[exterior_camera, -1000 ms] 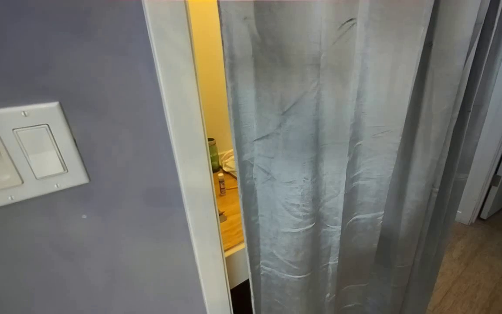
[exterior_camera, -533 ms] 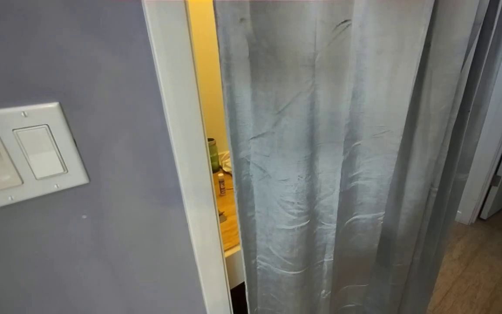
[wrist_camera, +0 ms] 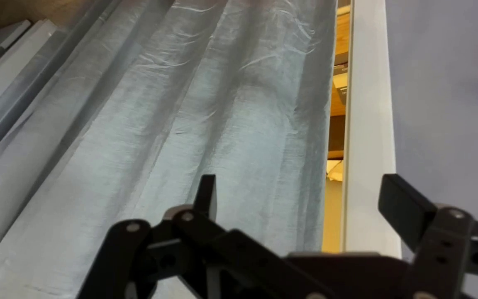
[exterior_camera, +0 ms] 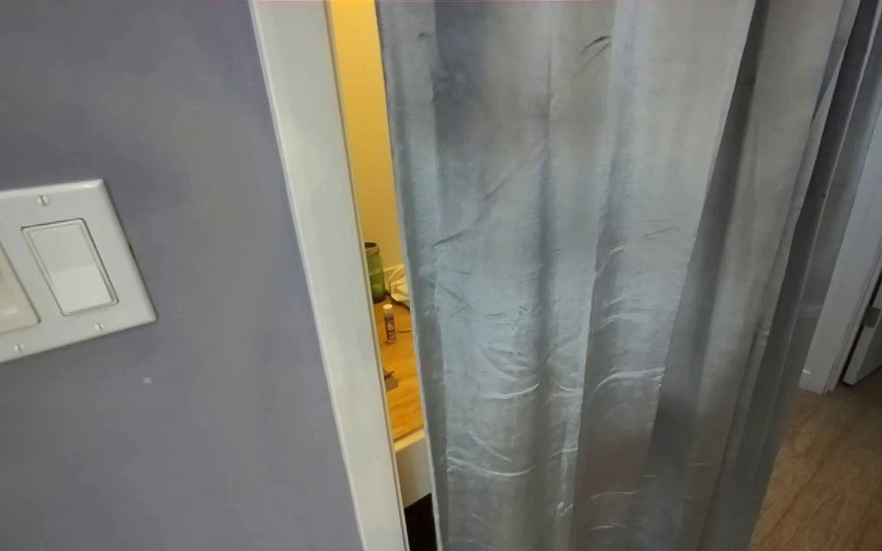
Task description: Pull the closet curtain to the left
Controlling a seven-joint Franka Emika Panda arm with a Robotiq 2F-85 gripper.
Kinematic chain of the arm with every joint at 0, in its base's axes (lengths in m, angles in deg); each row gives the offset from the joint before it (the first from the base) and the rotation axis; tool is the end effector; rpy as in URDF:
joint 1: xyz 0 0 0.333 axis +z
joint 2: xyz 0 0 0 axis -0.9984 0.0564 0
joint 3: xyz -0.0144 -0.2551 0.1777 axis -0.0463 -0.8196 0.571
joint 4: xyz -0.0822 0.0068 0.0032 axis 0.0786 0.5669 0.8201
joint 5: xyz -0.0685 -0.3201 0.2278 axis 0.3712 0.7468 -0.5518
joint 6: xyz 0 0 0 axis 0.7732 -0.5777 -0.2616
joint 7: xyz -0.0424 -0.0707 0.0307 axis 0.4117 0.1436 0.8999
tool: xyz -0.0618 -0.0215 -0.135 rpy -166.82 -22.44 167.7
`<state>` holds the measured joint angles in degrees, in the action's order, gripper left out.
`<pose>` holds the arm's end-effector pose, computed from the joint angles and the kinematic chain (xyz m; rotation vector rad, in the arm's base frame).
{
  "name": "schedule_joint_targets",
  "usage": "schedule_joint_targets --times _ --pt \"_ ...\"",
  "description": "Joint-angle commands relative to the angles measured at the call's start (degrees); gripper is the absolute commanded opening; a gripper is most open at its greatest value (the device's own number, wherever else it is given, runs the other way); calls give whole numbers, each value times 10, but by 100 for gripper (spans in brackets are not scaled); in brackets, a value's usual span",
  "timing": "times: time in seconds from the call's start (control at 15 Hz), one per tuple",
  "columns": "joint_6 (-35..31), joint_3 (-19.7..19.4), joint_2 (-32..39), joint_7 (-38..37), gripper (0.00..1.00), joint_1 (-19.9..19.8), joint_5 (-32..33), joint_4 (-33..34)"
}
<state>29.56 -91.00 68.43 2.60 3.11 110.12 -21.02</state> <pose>0.1496 0.4424 0.8051 2.7280 -0.2276 0.8670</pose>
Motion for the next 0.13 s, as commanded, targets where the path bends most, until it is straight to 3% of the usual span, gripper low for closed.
schedule_joint_targets --times 0.0,0.07 --pt "0 0 0 -1 100 1 0 0" --pt "0 0 0 -1 100 1 0 0"
